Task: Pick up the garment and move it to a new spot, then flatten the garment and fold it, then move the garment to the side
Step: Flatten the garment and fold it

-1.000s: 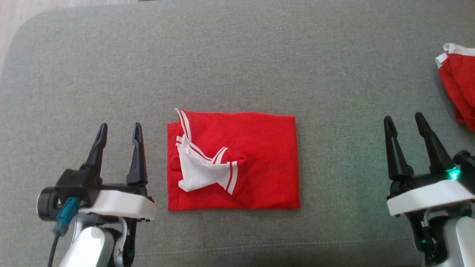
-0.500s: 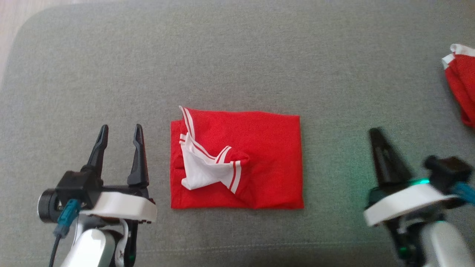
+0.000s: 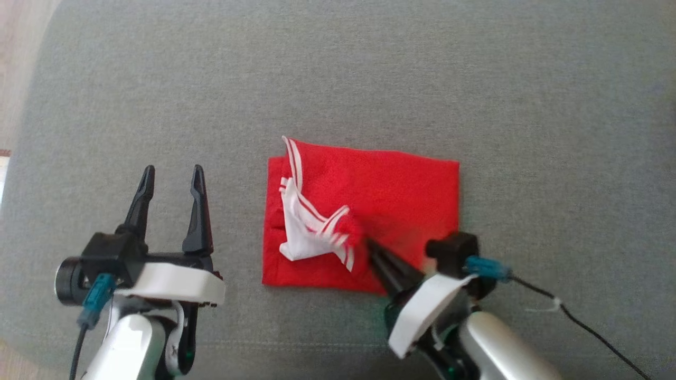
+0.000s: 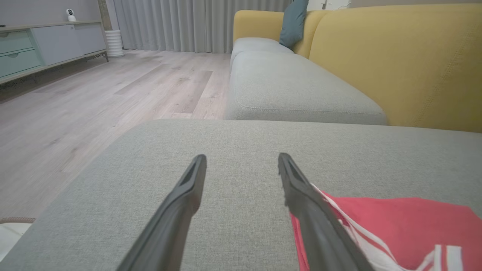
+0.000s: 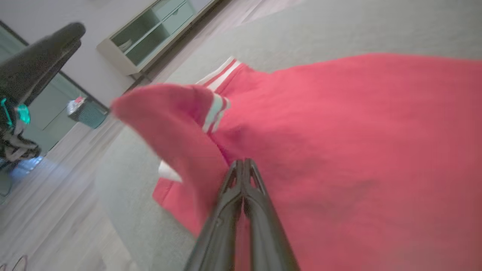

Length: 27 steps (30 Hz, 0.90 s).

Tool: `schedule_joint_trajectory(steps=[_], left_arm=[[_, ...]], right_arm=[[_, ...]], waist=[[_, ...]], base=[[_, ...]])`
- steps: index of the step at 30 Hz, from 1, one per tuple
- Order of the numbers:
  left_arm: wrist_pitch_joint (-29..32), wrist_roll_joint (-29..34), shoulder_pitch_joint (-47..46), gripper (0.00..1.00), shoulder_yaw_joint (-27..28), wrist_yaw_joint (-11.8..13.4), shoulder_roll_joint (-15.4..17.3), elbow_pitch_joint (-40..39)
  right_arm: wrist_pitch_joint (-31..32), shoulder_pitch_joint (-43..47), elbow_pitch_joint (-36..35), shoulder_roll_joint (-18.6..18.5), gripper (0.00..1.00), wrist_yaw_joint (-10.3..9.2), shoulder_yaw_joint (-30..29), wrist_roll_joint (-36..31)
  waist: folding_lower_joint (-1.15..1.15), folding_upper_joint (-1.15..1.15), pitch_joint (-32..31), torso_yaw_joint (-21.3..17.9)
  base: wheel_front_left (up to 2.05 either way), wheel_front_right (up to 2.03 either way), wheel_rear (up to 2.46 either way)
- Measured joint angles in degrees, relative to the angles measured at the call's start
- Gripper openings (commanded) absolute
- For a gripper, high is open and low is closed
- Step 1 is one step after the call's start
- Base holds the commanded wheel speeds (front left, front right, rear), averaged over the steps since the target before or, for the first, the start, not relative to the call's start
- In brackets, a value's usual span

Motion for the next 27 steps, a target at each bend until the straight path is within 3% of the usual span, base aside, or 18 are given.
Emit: schedule_joint_trajectory(steps=[9,12,15,16,17,18,22,27], left_arm=[[-0.5,0.0,0.0,1.00,0.0,0.0,-0.5,0.5],[-0.8,0.0,0.0,1.00,0.1,0.0,-0.5,0.7],[-0.8,-0.5,0.3,1.00,0.2,0.3,-0.4,1.0],[-0.8,-0.5,0.5,1.00,0.2,0.6,-0.3,1.0],[-0.8,-0.5,0.5,1.00,0.2,0.6,-0.3,1.0],[-0.8,-0.5,0.9,1.00,0.3,0.6,-0.3,1.0],[-0.9,-0.5,3.6,1.00,0.4,1.1,0.2,0.5],[-1.3,-0.5,5.3,1.00,0.7,1.2,1.2,-0.1]], right_arm=[[0.1,-6.1,4.3,0.0,0.00,0.00,10.5,5.7],[-3.7,-7.6,4.0,0.0,0.00,0.00,9.0,4.4],[-9.5,-7.9,0.8,-1.2,0.00,0.00,1.1,0.5],[-10.6,-7.7,-0.4,-2.0,0.31,0.00,-1.5,-0.6],[-10.6,-7.7,-0.4,-2.0,0.75,0.00,-1.5,-0.6],[-11.3,-7.3,-1.6,-2.7,1.00,0.00,-4.6,-1.9],[-12.1,-2.2,-6.9,-4.7,1.00,0.00,-16.1,-5.9],[-9.6,6.3,-12.9,-4.8,1.00,0.00,-27.3,-9.2]], waist=[[0.00,0.00,0.3,1.5],[0.00,0.00,-0.3,1.3],[0.00,0.00,-1.9,0.4],[0.00,0.00,-2.4,0.0],[0.00,0.00,-2.4,0.0],[0.00,0.00,-2.9,-0.3],[0.00,0.00,-4.9,-1.9],[-0.01,0.00,-7.5,-3.7]], base=[[0.00,0.00,0.00],[0.00,0.00,0.00],[0.00,0.00,0.00],[0.00,0.00,0.00],[0.00,0.00,0.00],[0.00,0.00,0.00],[0.00,0.00,0.00],[0.00,0.00,0.00]])
